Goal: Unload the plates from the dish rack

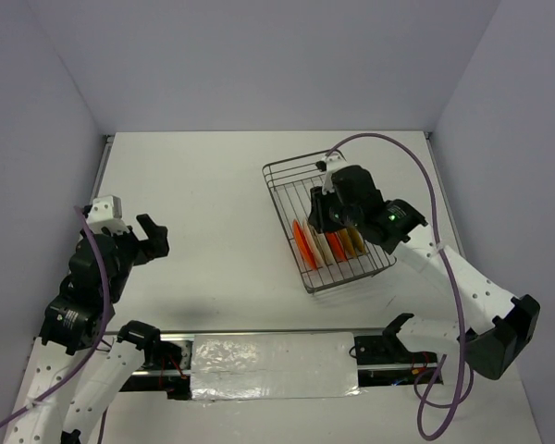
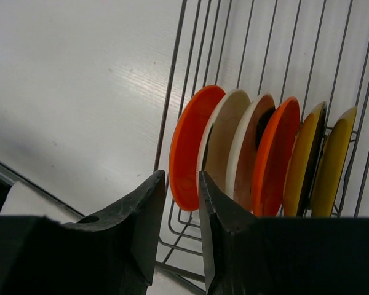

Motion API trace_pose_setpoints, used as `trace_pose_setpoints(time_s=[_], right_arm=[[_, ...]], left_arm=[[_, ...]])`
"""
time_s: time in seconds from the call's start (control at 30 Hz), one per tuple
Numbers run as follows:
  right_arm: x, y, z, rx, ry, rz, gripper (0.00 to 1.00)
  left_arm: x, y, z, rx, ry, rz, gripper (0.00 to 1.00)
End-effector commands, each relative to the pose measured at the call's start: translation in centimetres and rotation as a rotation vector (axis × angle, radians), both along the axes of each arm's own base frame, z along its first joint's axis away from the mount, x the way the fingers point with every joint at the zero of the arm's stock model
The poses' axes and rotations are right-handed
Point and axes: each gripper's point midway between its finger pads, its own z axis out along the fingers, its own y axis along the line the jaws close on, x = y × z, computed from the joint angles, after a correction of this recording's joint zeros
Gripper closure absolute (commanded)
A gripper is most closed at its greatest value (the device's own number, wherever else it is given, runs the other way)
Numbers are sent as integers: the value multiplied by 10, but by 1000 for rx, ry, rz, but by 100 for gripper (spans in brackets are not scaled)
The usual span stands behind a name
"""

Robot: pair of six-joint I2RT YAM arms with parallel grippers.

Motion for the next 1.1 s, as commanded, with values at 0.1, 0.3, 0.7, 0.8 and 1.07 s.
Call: trace_pose_setpoints(time_s=[0.1,0.3,0.7,0.8,1.07], right_arm=[[11,-3,-25,-60,-6,-62,67],[14,4,-54,-99,47,-52,68],[17,18,-102,-127,139,-49,89],[14,17,-85,-118,100,-79,97],[4,8,24,57,-85,-140,100]], left_arm=[[8,-8,6,-24,-22,-23,0],[7,-9,6,-24,-23,-26,0],[10,-14,2,-17,-1,-45,0],[10,-14,2,-18,-2,-43,0],[8,-13,2,-19,-4,-41,0]])
